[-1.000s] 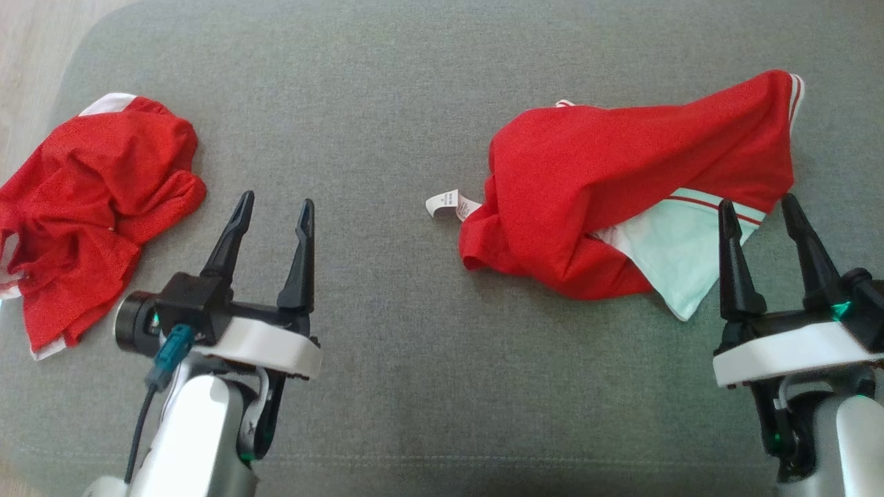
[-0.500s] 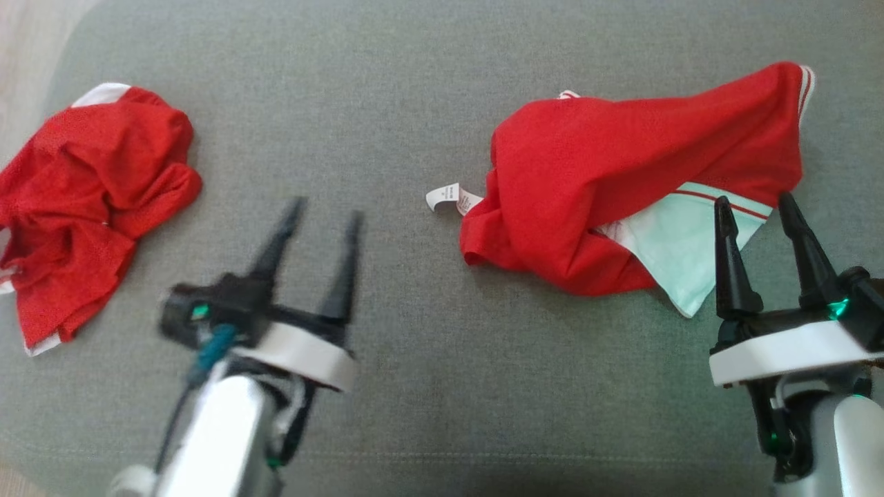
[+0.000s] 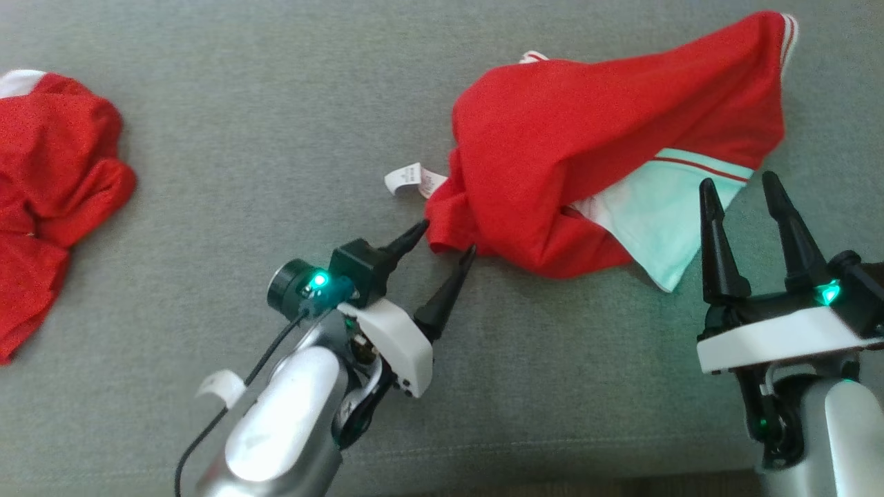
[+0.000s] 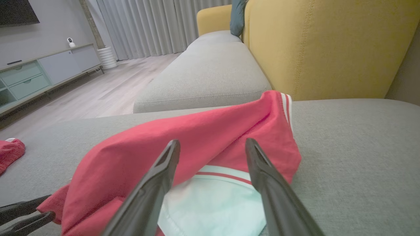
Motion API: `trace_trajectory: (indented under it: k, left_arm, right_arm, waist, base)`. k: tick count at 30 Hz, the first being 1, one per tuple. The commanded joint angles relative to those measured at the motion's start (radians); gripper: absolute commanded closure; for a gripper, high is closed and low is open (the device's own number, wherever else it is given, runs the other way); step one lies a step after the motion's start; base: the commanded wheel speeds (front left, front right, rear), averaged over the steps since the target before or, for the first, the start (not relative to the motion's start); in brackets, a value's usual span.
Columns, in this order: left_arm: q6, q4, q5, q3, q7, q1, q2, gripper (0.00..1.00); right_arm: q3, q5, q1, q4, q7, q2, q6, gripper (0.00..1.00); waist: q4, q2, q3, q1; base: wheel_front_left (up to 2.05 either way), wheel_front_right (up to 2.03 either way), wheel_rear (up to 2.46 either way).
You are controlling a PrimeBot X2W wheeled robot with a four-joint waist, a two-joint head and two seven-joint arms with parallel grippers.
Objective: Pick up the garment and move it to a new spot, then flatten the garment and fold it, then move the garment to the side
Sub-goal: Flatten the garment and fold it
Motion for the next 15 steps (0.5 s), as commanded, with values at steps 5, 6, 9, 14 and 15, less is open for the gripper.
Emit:
trace_trajectory:
  k: [5,6,9,14,15]
  left_arm:
    - [0.006,0.038,-0.026,0.031,-0.030,-0.078,-0.002,1.00]
    - [0.010,0.041,-0.028,0.039,-0.048,-0.086,-0.002,1.00]
    - [0.029,0.026,-0.029,0.066,-0.088,-0.100,0.012,1.00]
    - [0.065,-0.083,-0.036,0.122,-0.090,-0.099,0.069,1.00]
    - [0.072,-0.113,-0.041,0.136,-0.082,-0.096,0.082,1.00]
  right_arm:
    - [0.019,0.013,-0.027,-0.029,-0.015,-0.003,0.004,0.00]
    - [0.017,0.015,-0.027,-0.029,-0.016,-0.003,0.004,0.00]
    - [0.002,0.018,-0.023,-0.029,-0.020,-0.003,0.004,0.00]
    - [-0.031,0.022,-0.009,-0.027,-0.023,-0.003,0.004,0.00]
    - [-0.036,0.023,-0.007,-0.027,-0.022,-0.003,0.004,0.00]
  waist:
    - [-0.027,0.0000,0.021,-0.0001]
    - [-0.029,0.0000,0.022,-0.0001]
    - [-0.026,0.0000,0.019,-0.0001]
    - [0.001,0.0000,0.006,-0.0001]
    - [0.007,0.0000,0.003,-0.0001]
  base:
    - [0.00,0.00,0.00]
    - [0.00,0.00,0.00]
    - [0.00,0.00,0.00]
    - [0.00,0.00,0.00]
    - [0.00,0.00,0.00]
